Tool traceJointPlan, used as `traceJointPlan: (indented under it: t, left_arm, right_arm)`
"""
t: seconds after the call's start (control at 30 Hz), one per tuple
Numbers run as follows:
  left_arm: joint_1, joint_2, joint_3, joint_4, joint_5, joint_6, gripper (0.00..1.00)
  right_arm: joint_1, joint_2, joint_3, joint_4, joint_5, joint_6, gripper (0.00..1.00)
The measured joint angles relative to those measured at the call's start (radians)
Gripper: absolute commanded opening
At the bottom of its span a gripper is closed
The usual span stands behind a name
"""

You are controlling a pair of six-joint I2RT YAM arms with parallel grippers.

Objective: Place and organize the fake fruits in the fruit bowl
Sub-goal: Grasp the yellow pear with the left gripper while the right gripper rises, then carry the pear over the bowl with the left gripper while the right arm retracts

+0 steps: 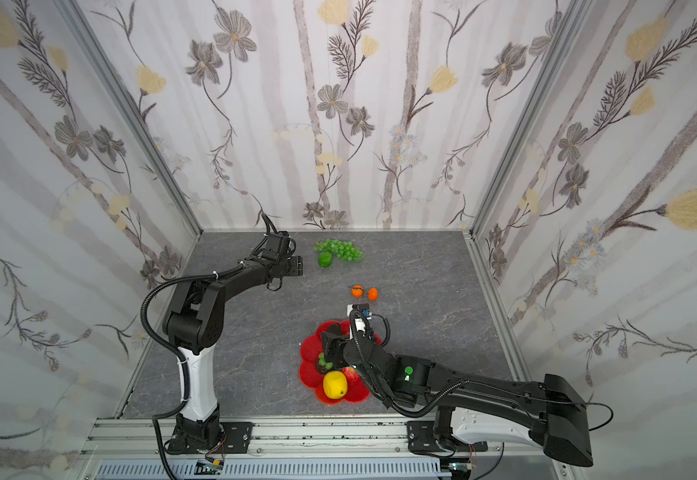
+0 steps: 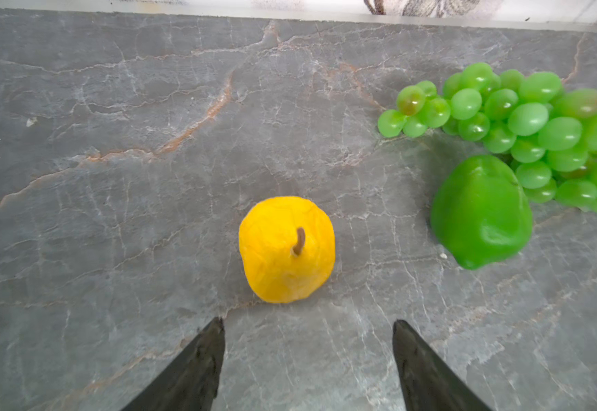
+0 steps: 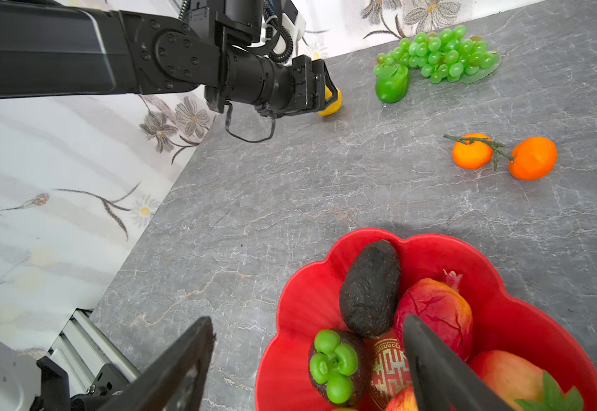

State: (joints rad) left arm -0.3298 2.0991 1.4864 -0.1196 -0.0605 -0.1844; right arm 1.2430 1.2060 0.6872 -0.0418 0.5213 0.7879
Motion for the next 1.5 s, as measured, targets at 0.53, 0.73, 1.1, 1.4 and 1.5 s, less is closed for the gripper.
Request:
traceJointPlan:
  t: [0.53, 0.73, 1.1, 1.4, 1.5]
  left_arm:
    - [0.006, 0.14, 0.143, -0.041, -0.043, -0.004, 0.69]
    - [0.016, 0.161, 0.184, -0.056, -0.043, -0.007, 0.66]
    - [0.028, 0.195, 0.24, -0.104, -0.037, -0.022, 0.49]
    - [0.029, 0.067, 0.069, -0.069, 0.023, -0.005, 0.44]
    - [0.026, -0.029, -0.023, -0.042, 0.058, 0.016, 0.44]
  right_arm:
    - [-0.008, 0.034, 0.01, 0.005, -0.022, 0.0, 0.84]
    - [-0.01, 0.039, 0.012, 0.006, -0.028, 0.0, 0.85]
    - [-0.012, 0.039, 0.012, 0.006, -0.029, 0.0, 0.85]
    - [-0.027, 0.016, 0.003, 0.003, -0.029, 0.0, 0.85]
    - [-0.051, -0.014, -0.016, -0.002, -0.029, 0.004, 0.85]
